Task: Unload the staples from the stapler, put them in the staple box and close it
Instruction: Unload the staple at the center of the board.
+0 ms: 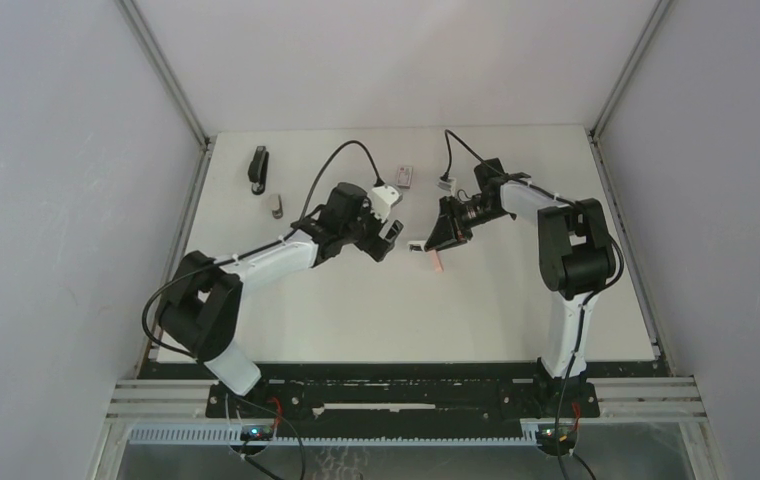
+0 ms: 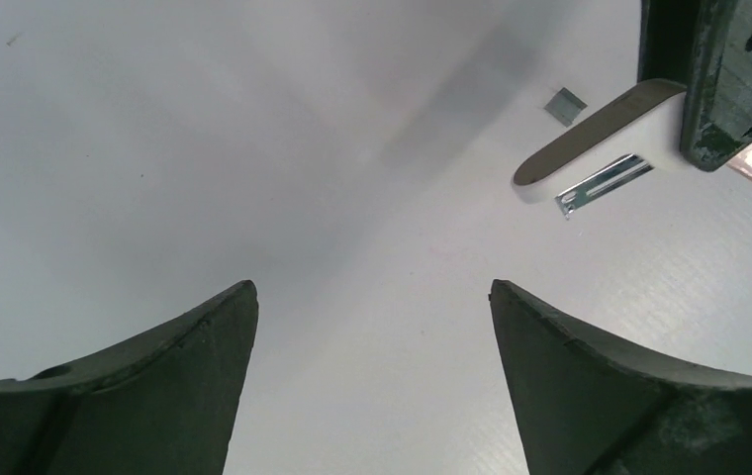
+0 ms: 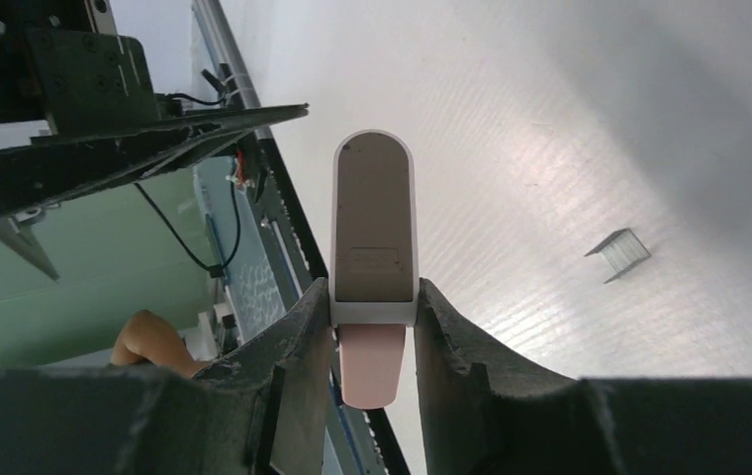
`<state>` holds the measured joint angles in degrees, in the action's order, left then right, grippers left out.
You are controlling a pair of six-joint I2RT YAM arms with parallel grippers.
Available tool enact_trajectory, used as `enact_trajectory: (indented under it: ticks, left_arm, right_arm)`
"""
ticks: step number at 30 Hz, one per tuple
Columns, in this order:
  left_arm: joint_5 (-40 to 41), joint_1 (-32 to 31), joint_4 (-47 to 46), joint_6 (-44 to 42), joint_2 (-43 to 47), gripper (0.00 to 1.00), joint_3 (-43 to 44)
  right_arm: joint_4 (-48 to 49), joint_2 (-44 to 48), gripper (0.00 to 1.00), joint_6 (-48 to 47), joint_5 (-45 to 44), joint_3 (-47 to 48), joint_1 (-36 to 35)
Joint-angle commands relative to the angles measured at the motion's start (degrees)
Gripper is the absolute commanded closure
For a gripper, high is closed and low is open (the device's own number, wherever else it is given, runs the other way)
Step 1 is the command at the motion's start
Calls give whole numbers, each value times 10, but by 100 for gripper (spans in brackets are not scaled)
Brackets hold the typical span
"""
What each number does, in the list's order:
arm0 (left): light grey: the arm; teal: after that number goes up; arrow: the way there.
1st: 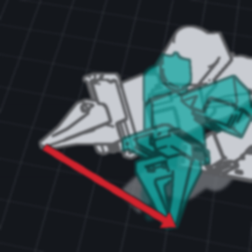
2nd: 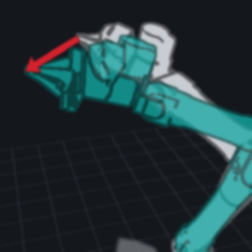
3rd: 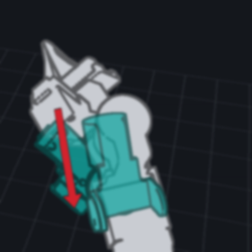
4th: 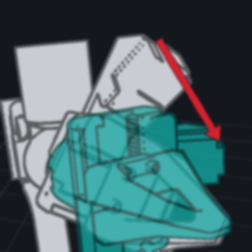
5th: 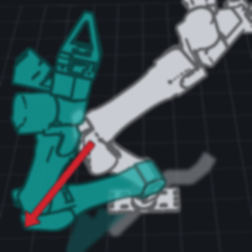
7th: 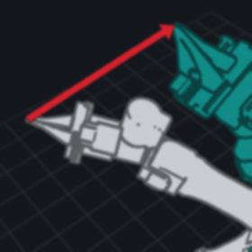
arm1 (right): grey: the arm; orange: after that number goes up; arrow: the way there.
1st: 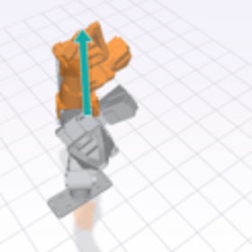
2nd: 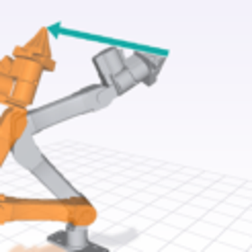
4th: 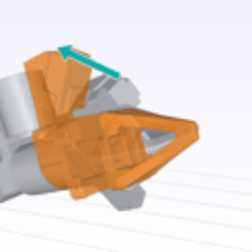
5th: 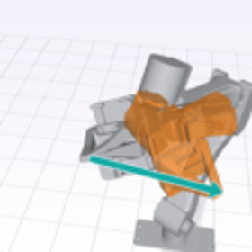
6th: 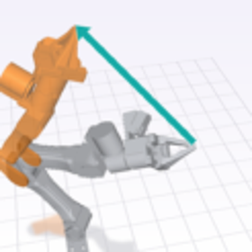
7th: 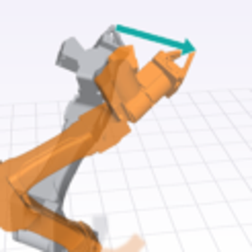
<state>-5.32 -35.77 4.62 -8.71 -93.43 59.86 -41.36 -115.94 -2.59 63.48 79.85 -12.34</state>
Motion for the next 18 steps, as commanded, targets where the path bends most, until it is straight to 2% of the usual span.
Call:
enact_trajectory:
  ticks: [1,5,11,15,18]
  left_arm:
    - [-40,35,-21,-7,26,7,-11]
    - [-95,61,-24,-23,38,0,-18]
    - [-208,65,-44,-117,79,0,-44]
    - [-296,63,-5,-189,94,0,-27]
    - [-330,59,32,-218,91,0,-5]
  right_arm:
    - [2,52,75,-19,-35,0,6]
    - [2,68,75,-26,-54,-3,10]
    - [-15,60,75,-26,-14,2,6]
    - [-34,48,75,-37,7,11,-4]
    - [-57,36,75,-51,35,21,-11]
